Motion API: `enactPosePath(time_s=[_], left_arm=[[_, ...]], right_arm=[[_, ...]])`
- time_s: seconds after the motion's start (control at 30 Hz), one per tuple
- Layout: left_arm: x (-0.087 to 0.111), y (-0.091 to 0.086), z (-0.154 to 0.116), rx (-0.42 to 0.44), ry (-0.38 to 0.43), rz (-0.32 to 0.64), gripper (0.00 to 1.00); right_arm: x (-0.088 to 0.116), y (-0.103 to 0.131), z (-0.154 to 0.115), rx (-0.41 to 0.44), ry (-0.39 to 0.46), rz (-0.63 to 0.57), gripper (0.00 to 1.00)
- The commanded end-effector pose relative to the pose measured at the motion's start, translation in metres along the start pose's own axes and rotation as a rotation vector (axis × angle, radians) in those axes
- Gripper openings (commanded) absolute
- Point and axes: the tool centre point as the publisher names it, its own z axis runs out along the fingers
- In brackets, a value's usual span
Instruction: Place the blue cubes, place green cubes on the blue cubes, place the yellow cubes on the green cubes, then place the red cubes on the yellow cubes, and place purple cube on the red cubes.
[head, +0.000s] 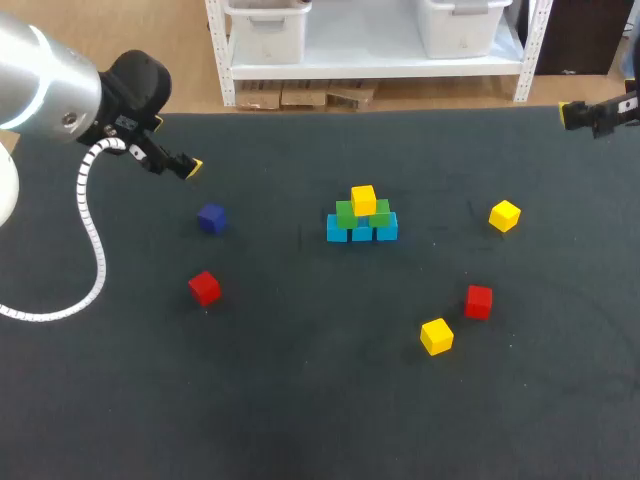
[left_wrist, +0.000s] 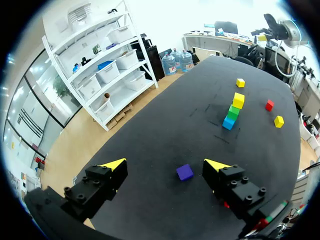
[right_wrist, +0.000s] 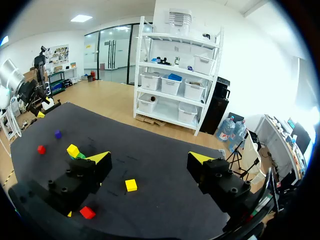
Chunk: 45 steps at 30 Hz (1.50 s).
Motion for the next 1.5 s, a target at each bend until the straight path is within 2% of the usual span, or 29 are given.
enactPosePath(time_s=[0.03, 0.1, 0.2, 0.33, 0.43, 0.53, 0.73, 0.93, 1.17, 1.23, 1.33, 1.5], left_arm=[[0.001, 0.001, 0.0, 0.006, -0.005, 0.004, 1.0], [0.001, 0.001, 0.0, 0.006, -0.005, 0.004, 1.0], [0.001, 0.001, 0.0, 0.006, -0.005, 0.004, 1.0], [0.001, 0.001, 0.0, 0.006, -0.005, 0.004, 1.0], [0.001, 0.001, 0.0, 0.006, -0.005, 0.004, 1.0], [0.001, 0.001, 0.0, 0.006, -0.005, 0.004, 1.0], [0.001, 0.001, 0.0, 0.006, -0.005, 0.004, 1.0], [0.001, 0.001, 0.0, 0.006, -0.005, 0.004, 1.0], [0.001, 0.001, 0.0, 0.006, -0.005, 0.004, 1.0], [0.001, 0.001, 0.0, 0.006, -0.005, 0.004, 1.0], [0.001, 0.001, 0.0, 0.006, -0.005, 0.004, 1.0], [0.001, 0.001, 0.0, 0.006, -0.005, 0.004, 1.0]], right_arm=[[0.003, -0.001, 0.003, -0.006, -0.042, 0.001, 1.0], [0.003, -0.001, 0.003, -0.006, -0.042, 0.001, 1.0], [-0.02, -0.006, -0.014, 0.021, 0.012, -0.097, 1.0], [-0.044, 0.0, -0.026, -0.011, 0.043, -0.186, 1.0], [-0.048, 0.002, -0.028, -0.041, 0.08, -0.207, 1.0], [-0.054, 0.014, -0.029, -0.073, 0.098, -0.241, 1.0], [-0.06, 0.035, -0.03, -0.109, 0.138, -0.324, 1.0], [-0.07, 0.053, -0.023, -0.146, 0.238, -0.456, 1.0], [-0.08, 0.056, -0.015, -0.183, 0.33, -0.499, 1.0], [-0.083, 0.057, -0.013, -0.196, 0.382, -0.53, 1.0], [-0.08, 0.061, -0.008, -0.221, 0.433, -0.569, 1.0], [-0.064, 0.062, -0.002, -0.258, 0.541, -0.644, 1.0]])
